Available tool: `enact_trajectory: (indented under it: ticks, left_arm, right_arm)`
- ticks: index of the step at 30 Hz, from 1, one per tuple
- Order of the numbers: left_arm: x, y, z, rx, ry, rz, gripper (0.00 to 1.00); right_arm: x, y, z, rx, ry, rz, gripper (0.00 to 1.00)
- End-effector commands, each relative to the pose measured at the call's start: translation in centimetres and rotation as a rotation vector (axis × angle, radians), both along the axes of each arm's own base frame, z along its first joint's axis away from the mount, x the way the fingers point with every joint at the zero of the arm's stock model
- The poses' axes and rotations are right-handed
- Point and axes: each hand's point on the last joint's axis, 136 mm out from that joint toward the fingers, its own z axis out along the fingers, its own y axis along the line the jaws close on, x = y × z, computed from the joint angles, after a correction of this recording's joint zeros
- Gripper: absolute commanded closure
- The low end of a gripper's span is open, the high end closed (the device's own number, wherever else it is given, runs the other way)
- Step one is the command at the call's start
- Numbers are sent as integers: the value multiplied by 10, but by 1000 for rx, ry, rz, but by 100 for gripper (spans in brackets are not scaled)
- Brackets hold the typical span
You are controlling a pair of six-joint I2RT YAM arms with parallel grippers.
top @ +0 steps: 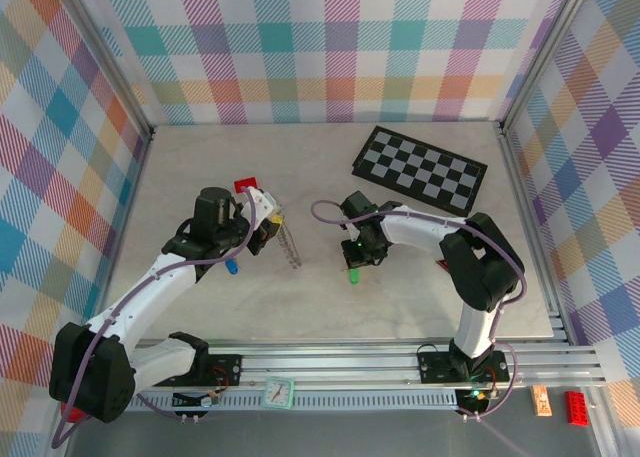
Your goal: Put the keys on the keyring
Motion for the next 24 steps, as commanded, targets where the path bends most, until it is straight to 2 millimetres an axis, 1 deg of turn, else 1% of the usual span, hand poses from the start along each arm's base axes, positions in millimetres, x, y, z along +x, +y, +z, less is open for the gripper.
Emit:
enact_trajectory:
  ticks: [1, 3, 6, 10, 13, 16, 18, 20, 24]
  left_arm:
    - [2, -3, 15, -20, -38, -25, 100]
    - [2, -3, 15, -19, -38, -26, 100]
    - [2, -3, 15, -18, -38, -30, 100]
    - [-1, -5, 15, -20, -37, -45, 100]
    - [-4, -8, 16, -26, -39, -69, 100]
    - [-11, -12, 17, -36, -36, -114, 100]
    - [-19, -18, 20, -57, -33, -161, 100]
    - [-28, -25, 24, -82, -31, -213, 100]
    - [-47, -36, 30, -88, -34, -314, 100]
  right_arm:
    - [0, 2, 11, 18, -2, 13, 99]
    - [0, 2, 13, 17, -7, 13, 100]
    - [1, 2, 22, 26, -25, 21, 100]
    - [2, 6, 42, 74, -86, 52, 100]
    - [2, 13, 64, 155, -161, 98, 100]
    - [-3, 23, 95, 275, -262, 174, 100]
    - [-13, 35, 118, 391, -315, 258, 100]
    - [-21, 42, 137, 473, -348, 326, 100]
    - [-35, 53, 168, 586, -390, 434, 100]
